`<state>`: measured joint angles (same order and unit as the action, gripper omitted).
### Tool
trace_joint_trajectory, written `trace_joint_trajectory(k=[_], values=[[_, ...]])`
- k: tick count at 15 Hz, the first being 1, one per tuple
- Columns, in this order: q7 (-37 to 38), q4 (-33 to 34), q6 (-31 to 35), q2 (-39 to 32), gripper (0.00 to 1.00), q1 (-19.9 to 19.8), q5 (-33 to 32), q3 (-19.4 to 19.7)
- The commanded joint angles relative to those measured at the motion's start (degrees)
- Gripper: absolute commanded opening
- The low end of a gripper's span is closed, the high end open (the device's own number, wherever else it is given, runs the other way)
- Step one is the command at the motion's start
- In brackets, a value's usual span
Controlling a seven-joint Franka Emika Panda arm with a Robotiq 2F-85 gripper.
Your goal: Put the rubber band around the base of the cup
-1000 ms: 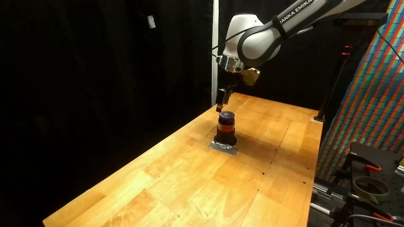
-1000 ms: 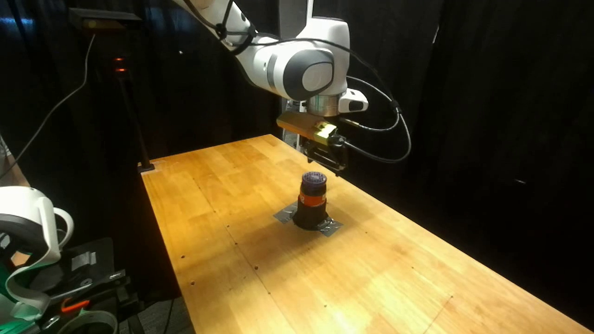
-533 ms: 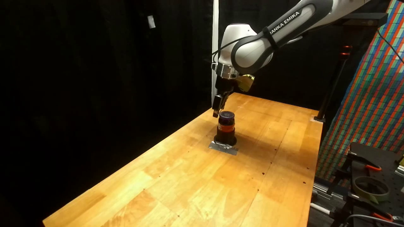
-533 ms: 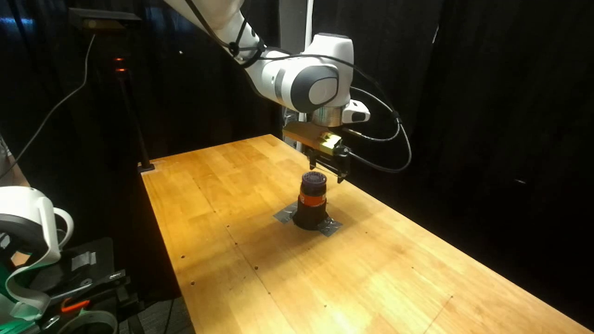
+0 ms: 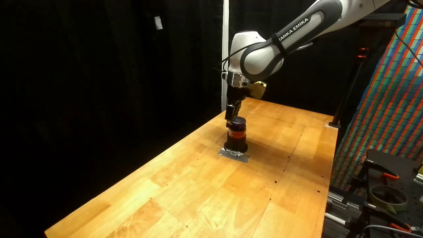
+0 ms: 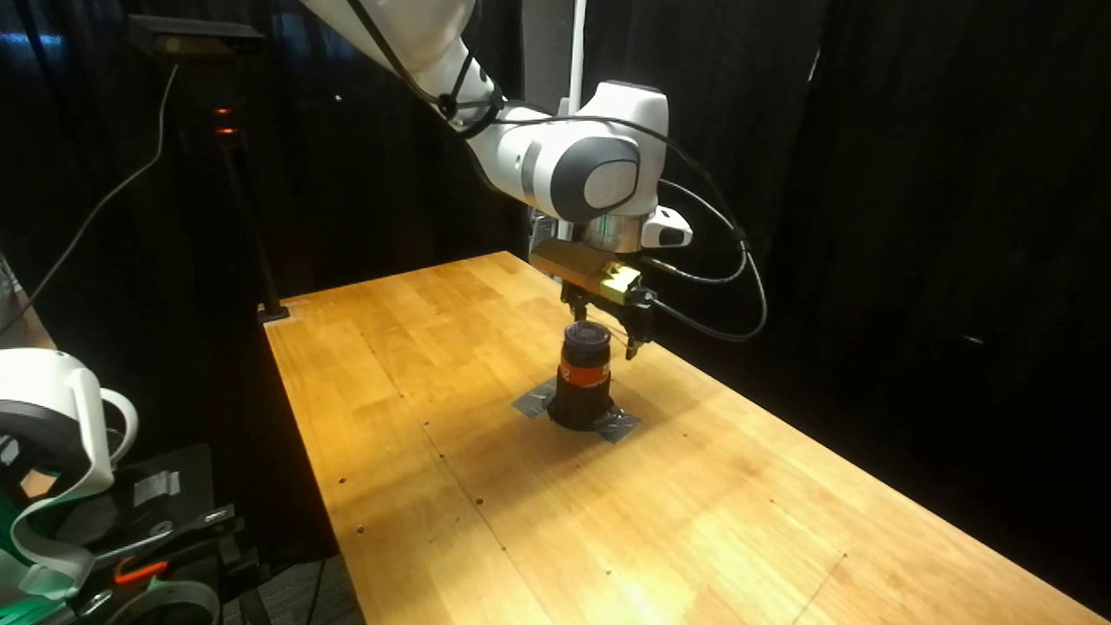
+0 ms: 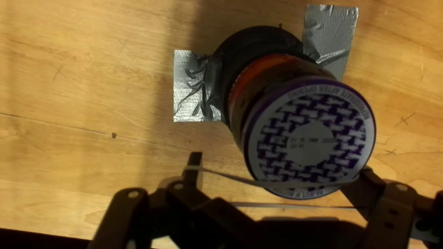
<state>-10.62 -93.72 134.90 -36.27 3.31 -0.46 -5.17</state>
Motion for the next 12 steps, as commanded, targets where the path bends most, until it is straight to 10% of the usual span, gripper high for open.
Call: trace_joint_trajectory(k=[1, 12], values=[[-1.93, 1.68, -3.93, -0.89, 1.0, -1.31, 1.01, -1.13], [-8.45, 6.55, -14.98, -4.05, 1.0, -3.18, 2.42, -2.75]])
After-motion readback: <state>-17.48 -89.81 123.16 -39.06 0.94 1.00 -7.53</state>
